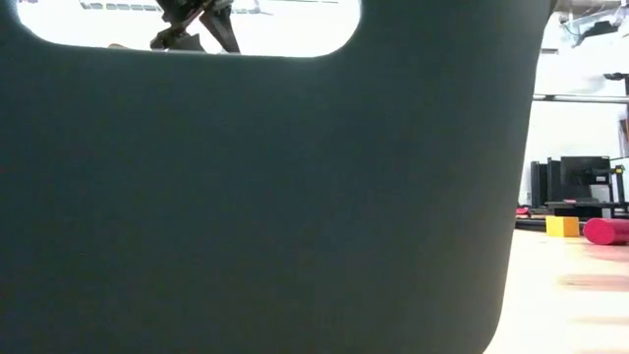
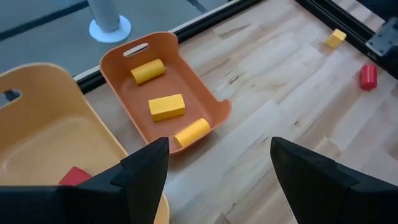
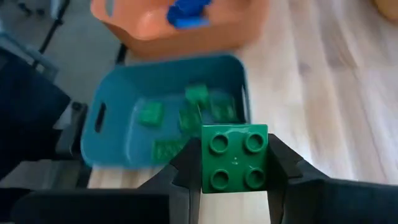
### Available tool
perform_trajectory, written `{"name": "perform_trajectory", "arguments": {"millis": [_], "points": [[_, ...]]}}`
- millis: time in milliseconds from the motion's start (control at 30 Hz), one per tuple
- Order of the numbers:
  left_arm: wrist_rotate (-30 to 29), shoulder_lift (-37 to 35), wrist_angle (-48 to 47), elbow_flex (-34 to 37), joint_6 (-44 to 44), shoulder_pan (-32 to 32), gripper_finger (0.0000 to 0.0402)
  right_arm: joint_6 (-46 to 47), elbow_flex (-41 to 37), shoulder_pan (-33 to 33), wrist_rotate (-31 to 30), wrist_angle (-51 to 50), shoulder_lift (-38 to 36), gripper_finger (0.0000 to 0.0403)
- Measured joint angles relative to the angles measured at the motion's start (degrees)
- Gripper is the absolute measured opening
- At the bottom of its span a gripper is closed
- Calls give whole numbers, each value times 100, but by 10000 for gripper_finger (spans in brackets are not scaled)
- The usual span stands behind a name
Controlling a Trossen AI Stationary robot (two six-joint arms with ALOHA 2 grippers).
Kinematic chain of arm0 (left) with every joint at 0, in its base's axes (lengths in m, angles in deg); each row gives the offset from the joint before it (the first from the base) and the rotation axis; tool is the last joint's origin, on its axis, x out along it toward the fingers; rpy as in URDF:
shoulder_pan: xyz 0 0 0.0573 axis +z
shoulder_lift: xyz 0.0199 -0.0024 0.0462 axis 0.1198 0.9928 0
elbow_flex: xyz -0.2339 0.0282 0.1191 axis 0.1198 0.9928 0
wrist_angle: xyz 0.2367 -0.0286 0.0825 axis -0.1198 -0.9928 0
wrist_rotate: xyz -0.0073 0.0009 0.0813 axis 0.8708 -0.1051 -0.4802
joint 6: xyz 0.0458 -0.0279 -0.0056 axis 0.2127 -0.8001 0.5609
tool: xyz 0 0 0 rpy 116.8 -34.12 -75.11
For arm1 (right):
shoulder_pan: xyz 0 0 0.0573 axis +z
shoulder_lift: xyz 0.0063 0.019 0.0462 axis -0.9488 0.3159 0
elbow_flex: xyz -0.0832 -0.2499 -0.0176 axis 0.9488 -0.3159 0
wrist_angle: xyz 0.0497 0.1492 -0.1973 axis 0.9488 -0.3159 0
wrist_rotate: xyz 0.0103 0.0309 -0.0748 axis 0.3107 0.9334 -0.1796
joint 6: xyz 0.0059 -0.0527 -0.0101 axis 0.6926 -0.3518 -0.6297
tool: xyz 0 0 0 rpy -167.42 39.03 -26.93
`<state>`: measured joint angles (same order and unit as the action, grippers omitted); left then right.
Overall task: Sort blocks
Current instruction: Put the green game piece into the blue bin
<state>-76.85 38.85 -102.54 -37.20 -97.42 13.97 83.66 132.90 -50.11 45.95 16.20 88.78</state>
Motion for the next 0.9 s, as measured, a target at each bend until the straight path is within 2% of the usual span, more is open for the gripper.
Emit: {"name": "perform_trajectory", "arguments": {"millis": [200, 433, 667, 900], "points": [[12, 2, -65, 0, -187, 26, 274, -558, 1162, -136, 632, -22, 1225, 109], [45, 2, -175, 0, -260, 24, 274, -609, 1707, -132, 1213, 129, 2156, 112], [92, 2, -248, 0, -318, 20, 274, -277, 1731, -128, 1429, 59, 2515, 165], [194, 2, -249, 0, -448, 22, 274, -231, 1733, -224, 1546, -164, 2202, 230]]}}
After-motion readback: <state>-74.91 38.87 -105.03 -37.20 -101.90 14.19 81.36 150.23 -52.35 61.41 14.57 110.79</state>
